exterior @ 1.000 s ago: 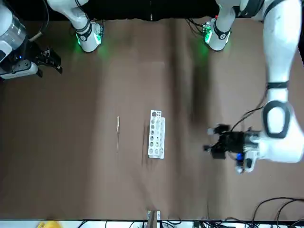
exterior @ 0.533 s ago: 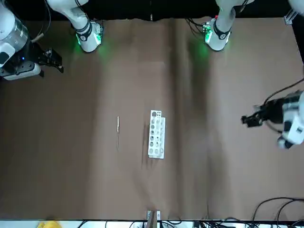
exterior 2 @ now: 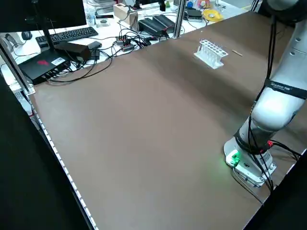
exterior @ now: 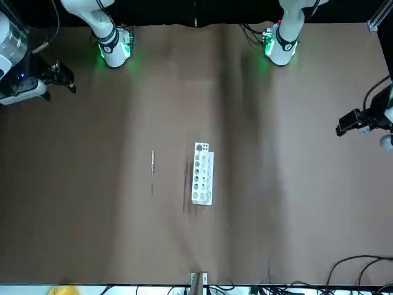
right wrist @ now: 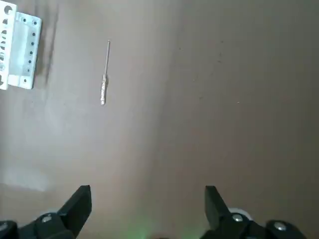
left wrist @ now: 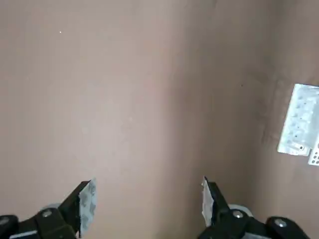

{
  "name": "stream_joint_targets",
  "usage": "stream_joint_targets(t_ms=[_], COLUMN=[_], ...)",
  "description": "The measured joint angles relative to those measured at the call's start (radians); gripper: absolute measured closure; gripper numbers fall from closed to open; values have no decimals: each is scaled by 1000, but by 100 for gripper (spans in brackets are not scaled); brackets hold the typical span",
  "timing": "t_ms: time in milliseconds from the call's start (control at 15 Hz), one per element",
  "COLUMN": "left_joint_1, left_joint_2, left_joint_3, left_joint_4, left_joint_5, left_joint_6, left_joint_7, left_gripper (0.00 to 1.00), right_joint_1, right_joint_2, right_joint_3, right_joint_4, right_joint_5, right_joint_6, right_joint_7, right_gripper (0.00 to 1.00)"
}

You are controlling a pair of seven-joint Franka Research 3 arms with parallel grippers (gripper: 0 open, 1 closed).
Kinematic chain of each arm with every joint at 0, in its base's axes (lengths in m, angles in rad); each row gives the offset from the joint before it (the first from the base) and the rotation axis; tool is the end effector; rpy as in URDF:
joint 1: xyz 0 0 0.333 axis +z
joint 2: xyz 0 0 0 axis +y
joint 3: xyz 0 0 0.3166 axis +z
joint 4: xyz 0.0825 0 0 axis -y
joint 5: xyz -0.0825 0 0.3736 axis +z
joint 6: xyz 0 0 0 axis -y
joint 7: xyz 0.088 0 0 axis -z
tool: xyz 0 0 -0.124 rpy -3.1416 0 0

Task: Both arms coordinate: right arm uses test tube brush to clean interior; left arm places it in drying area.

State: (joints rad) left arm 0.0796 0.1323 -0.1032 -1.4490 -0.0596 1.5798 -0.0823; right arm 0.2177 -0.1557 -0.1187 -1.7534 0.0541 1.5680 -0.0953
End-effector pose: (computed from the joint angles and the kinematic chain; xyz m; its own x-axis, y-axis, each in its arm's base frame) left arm 0.5854 -0.0171 0.5911 0.9982 0.0599 -0.0068 0.0602 -0.9955 0.0728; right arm 0.4900 0.0511 0.6042 0.9805 0.1949 -0.0237 0.1927 -0.9784 -0.0750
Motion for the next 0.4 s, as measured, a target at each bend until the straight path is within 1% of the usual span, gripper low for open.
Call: stream_joint_targets(t_ms=[67,133,267,400], left_joint_1=[-3,-4,-6,-9], left_joint_2=[-62,-82,-103,-106], left_joint_3=[-11,-20,-35,-51], left_joint_4=[-96,-117,-133,-135], left_joint_5=[0,0,9,52], left_joint_6=[41,46,48,49], left_joint_7=[2,2,10,17], left_gripper=[0,0,0,0], right_joint_1=[-26,-47,-81,-91], right_joint_2=[0,0,0,0], right_joint_3=[-2,-4,-10,-11], right_joint_4=[0,0,0,1], right_joint_5=[0,0,1,1], right_joint_6=[0,0,2,7], right_joint_7=[0,0,-9,-12], right_gripper=[0,0,0,0])
